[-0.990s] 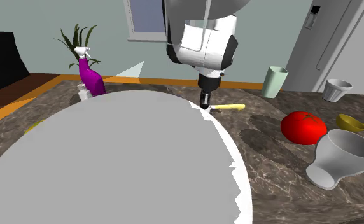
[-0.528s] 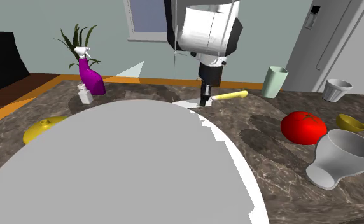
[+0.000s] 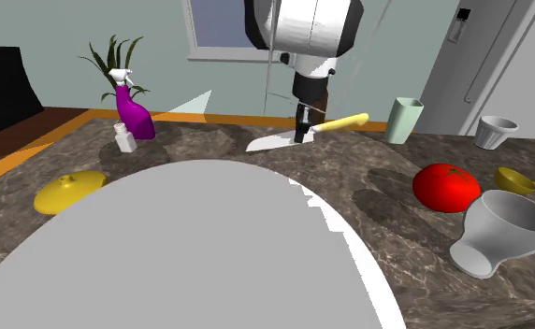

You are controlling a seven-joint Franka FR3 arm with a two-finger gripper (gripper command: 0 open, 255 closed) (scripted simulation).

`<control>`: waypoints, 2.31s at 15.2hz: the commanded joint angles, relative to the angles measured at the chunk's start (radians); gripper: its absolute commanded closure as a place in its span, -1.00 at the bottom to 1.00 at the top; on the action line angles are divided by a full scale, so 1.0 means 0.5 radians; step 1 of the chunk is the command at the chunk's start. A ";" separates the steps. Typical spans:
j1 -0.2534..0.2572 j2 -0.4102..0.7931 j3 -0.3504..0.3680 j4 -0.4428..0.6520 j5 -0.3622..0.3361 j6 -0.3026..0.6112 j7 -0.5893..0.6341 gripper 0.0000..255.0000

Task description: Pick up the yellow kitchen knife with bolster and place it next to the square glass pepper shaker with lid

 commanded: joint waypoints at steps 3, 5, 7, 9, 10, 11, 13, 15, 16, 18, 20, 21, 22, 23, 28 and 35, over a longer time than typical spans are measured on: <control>-0.006 -0.041 0.020 0.081 -0.016 -0.118 0.019 1.00; -0.007 -0.058 0.031 0.121 -0.022 -0.173 0.029 1.00; -0.007 -0.073 0.041 0.163 -0.026 -0.229 0.038 1.00; -0.007 -0.086 0.051 0.206 -0.029 -0.283 0.046 1.00; -0.007 -0.090 0.055 0.223 -0.029 -0.304 0.049 1.00; 0.012 -0.087 0.088 0.217 -0.019 -0.296 0.096 1.00; 0.051 -0.075 0.152 0.212 0.004 -0.280 0.187 1.00; 0.092 -0.053 0.213 0.217 0.031 -0.265 0.275 1.00; 0.113 -0.039 0.242 0.222 0.045 -0.257 0.318 1.00; 0.155 -0.005 0.300 0.240 0.074 -0.242 0.401 1.00; 0.198 0.036 0.354 0.267 0.104 -0.229 0.482 1.00; 0.220 0.060 0.380 0.284 0.120 -0.223 0.521 1.00; 0.241 0.085 0.406 0.303 0.135 -0.217 0.559 1.00; 0.263 0.113 0.431 0.324 0.151 -0.211 0.597 1.00; 0.366 0.272 0.547 0.466 0.226 -0.195 0.777 1.00; 0.498 0.556 0.682 0.765 0.315 -0.207 1.007 1.00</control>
